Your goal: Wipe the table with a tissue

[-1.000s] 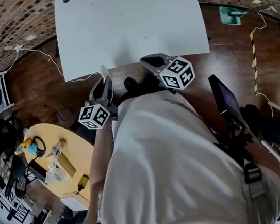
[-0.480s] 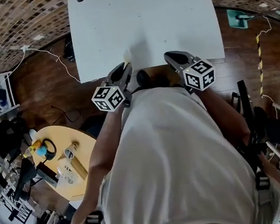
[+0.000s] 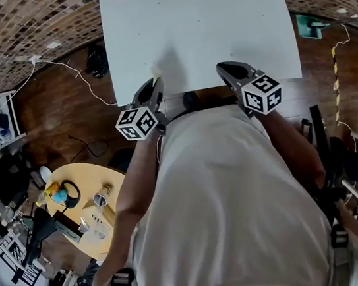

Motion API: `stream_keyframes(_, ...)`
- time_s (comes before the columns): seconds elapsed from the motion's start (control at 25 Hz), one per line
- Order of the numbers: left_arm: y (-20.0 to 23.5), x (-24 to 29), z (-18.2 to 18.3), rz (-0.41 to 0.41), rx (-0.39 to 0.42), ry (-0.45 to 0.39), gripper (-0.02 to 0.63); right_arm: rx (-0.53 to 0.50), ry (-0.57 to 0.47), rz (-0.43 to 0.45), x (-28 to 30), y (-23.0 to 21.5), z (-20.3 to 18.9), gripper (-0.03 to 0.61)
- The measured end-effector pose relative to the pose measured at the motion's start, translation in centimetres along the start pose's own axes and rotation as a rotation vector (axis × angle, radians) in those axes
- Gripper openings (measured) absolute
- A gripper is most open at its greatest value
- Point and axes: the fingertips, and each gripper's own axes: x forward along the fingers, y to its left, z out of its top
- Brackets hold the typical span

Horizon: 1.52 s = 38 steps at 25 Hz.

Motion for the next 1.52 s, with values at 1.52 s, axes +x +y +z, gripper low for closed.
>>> stream_keyframes(1.52,13.1,4.7,-0.2,0.395,0.021,0.28,0.066,0.137,-0.05,-0.054,-4.4,-5.1,-0.3,0.006)
